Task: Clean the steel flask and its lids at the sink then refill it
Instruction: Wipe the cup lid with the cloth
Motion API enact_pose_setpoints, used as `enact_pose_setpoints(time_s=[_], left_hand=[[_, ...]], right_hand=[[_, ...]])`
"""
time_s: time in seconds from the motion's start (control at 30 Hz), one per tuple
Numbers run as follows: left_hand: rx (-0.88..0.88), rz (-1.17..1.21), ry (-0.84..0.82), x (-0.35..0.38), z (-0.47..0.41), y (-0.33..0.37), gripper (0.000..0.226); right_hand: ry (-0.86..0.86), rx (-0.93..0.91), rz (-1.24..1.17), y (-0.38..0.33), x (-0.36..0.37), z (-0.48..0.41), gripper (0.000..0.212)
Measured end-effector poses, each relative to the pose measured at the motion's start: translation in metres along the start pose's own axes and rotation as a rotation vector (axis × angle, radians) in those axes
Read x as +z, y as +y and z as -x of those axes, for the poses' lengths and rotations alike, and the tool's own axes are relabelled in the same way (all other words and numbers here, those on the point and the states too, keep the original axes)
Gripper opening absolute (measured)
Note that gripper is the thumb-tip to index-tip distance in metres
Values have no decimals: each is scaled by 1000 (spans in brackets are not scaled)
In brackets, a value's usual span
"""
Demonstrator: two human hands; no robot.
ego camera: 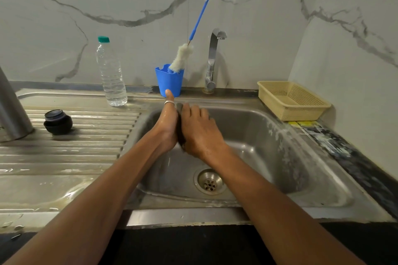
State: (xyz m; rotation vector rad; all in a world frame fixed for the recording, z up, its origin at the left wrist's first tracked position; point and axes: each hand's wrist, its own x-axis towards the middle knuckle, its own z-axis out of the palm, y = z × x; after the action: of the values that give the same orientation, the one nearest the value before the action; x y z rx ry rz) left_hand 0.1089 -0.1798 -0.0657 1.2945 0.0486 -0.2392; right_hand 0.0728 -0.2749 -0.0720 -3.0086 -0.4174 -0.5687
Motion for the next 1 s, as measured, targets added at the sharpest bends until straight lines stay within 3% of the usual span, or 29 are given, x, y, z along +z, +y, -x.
enact_pose_setpoints(time_s=[0.07, 0.1, 0.2, 0.23, 0.37, 0.43, 0.47, 0.6, 0.63, 0.7, 0.83, 0.9, 0.93, 1.0], left_hand=[[83, 1, -19, 3, 2, 2, 83], [119, -17, -32, 2, 2, 2, 87], [90, -128, -121, 3, 2, 1, 104], [58, -151, -127, 4, 1, -1, 104], [99, -137, 44, 18, -4, -6, 77], [131, -148, 45, 19, -4, -6, 79], [141, -135, 30, 15, -5, -6, 81], [86, -106, -142, -1, -1, 0, 108], [81, -118, -152, 2, -1, 0, 108], [80, -141, -112, 6, -4, 0, 103], [172, -239, 50, 17, -5, -3, 79], [195, -220, 34, 22, 1, -6, 68], [204, -209, 17, 22, 2, -8, 68], [215, -183, -12, 16, 4, -8, 74]], right_hand=[[161, 49, -167, 7, -9, -6, 60], [134, 114, -333, 13, -14, -9, 53], [-198, 310, -900, 36, -15, -11, 35], [-249, 330, -921, 39, -13, -9, 33], [-27, 182, -228, 26, -3, 0, 60], [39, 168, -200, 19, -3, -1, 62], [4, 203, -326, 20, -6, -3, 59], [-367, 412, -1322, 37, -22, -6, 39], [-415, 421, -1389, 42, -25, -5, 38], [-338, 402, -1171, 44, -26, -4, 33], [-73, 234, -227, 27, -17, 4, 57], [-29, 236, -202, 22, -13, 4, 63], [-47, 262, -315, 22, -12, 3, 60], [-173, 358, -798, 26, -18, -1, 43]])
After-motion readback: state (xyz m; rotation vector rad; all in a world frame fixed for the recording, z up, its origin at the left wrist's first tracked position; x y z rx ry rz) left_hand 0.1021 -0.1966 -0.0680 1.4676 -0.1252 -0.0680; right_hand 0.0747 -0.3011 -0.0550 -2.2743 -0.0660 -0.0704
